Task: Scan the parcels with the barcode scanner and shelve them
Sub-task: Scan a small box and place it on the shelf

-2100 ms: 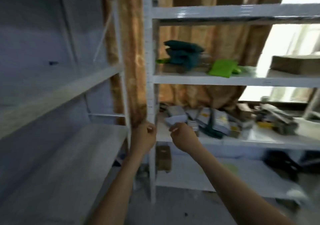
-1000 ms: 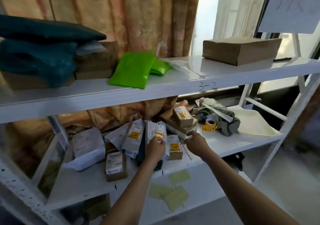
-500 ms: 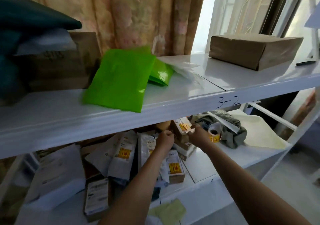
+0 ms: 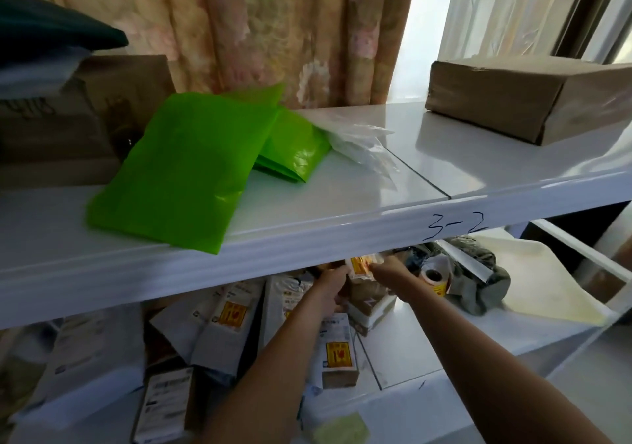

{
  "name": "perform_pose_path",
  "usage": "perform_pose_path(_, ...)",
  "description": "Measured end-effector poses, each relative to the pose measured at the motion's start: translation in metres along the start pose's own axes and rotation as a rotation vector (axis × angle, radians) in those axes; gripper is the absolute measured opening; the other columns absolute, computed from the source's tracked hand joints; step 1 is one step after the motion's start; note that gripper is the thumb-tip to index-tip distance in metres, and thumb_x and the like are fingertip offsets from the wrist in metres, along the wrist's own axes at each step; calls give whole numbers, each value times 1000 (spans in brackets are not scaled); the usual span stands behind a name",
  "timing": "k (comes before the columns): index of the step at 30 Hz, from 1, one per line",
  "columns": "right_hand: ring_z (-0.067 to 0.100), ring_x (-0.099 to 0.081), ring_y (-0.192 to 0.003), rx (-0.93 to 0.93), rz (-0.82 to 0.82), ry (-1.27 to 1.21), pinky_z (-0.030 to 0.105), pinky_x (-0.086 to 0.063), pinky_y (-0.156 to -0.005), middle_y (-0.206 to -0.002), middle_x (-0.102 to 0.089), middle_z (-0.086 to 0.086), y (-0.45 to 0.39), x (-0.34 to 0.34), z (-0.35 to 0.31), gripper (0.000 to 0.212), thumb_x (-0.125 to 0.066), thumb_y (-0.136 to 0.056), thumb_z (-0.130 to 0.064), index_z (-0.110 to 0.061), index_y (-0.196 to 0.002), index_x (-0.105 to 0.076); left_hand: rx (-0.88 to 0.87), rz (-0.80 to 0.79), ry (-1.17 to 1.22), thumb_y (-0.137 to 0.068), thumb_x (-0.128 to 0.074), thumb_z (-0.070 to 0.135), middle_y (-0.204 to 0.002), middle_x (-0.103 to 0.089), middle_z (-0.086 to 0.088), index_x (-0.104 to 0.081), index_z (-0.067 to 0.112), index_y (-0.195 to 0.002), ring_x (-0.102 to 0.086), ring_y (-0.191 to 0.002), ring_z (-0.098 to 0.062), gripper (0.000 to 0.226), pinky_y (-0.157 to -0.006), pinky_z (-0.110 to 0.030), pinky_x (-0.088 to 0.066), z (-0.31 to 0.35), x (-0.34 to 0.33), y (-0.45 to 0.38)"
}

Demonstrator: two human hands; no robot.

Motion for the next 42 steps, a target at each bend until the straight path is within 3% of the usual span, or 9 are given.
perform_pose_path(3, 18, -53, -71, -6, -37, -49, 35, -49, -71, -78, -54, 7, -8, 1, 8, 26, -53, -99, -29, -11, -80, -51, -3, 26, -24, -92, -54, 43, -115, -63, -8, -57, 17, -123, -60, -97, -25, 40, -81, -35, -50, 0, -2, -11)
perform_pose_path(6, 23, -66, -78, -18, -123, -158, 40, -60, -78, -93, -66, 14, -13, -2, 20, 32, -59, -95, -38, -5, -93, -59, -8, 44, -21, -88, -56, 47, -135, -55, -7, -48, 23, -139, -54, -118, -30, 57, -100, -45, -45, -5, 2, -30)
perform_pose_path(14, 30, -68, -88, 97, -334, -334, 46, -59, -83, -105, -67, 19, -6, 2, 20, 18, -65, -93, -18, -7, -106, -59, -44, 38, 125, -89, -68, 16, -129, -54, -14, -22, 26, -146, -65, -101, -33, 74, -74, -49, -59, -7, 3, -23)
perform_pose_path(21, 29, -72, -93, 176, -470, -309, 47, -60, -85, -103, -74, 10, 4, -17, 5, 34, -73, -87, -26, -15, -116, -62, -141, 97, 229, -87, -71, 14, -128, -59, -12, -33, 27, -143, -66, -100, -26, 69, -66, -37, -58, -20, 34, 7)
perform_pose_path(29, 29, -73, -92, 227, -817, -235, 38, -61, -70, -108, -71, 13, 66, -118, -31, 48, -70, -90, -21, -25, -132, -46, -250, 337, 367, -86, -71, 11, -121, -67, -7, -46, 26, -132, -67, -106, -27, 54, -83, -45, -58, -83, 121, 107)
perform_pose_path(32, 29, -73, -91, 279, -919, -196, 44, -61, -77, -104, -74, 10, 118, -160, -45, 39, -66, -92, -15, -20, -129, -54, -327, 449, 372, -84, -70, 3, -118, -68, -9, -50, 20, -127, -70, -100, -24, 50, -73, -37, -60, -108, 150, 165)
perform_pose_path(35, 23, -73, -81, 320, -995, -193, 34, -60, -63, -95, -74, 5, 182, -198, -61, 29, -62, -93, -4, -15, -120, -60, -371, 564, 373, -82, -73, 5, -120, -67, -12, -50, 19, -127, -69, -103, -28, 52, -80, -42, -59, -139, 181, 231)
perform_pose_path(40, 22, -73, -86, 506, -1184, -38, 39, -60, -81, -102, -75, 6, 313, -265, -83, 28, -68, -88, -11, -22, -113, -62, -448, 774, 461, -88, -60, -6, -96, -74, -2, -55, 25, -107, -72, -85, -18, 37, -63, -28, -58, -196, 223, 362)
perform_pose_path(42, 26, -74, -91, 512, -1242, -13, 46, -58, -88, -102, -76, 5, 372, -294, -85, 48, -76, -77, -22, -26, -122, -59, -449, 842, 498, -89, -61, -2, -91, -76, 3, -58, 26, -106, -73, -84, -15, 33, -65, -31, -59, -230, 239, 419)
Point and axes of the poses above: each hand's wrist, its own y-axis away from the middle knuckle, its own x-axis out of the back of the hand, z = x × y, the point moved 4 cm from there along -y, towards the middle knuckle
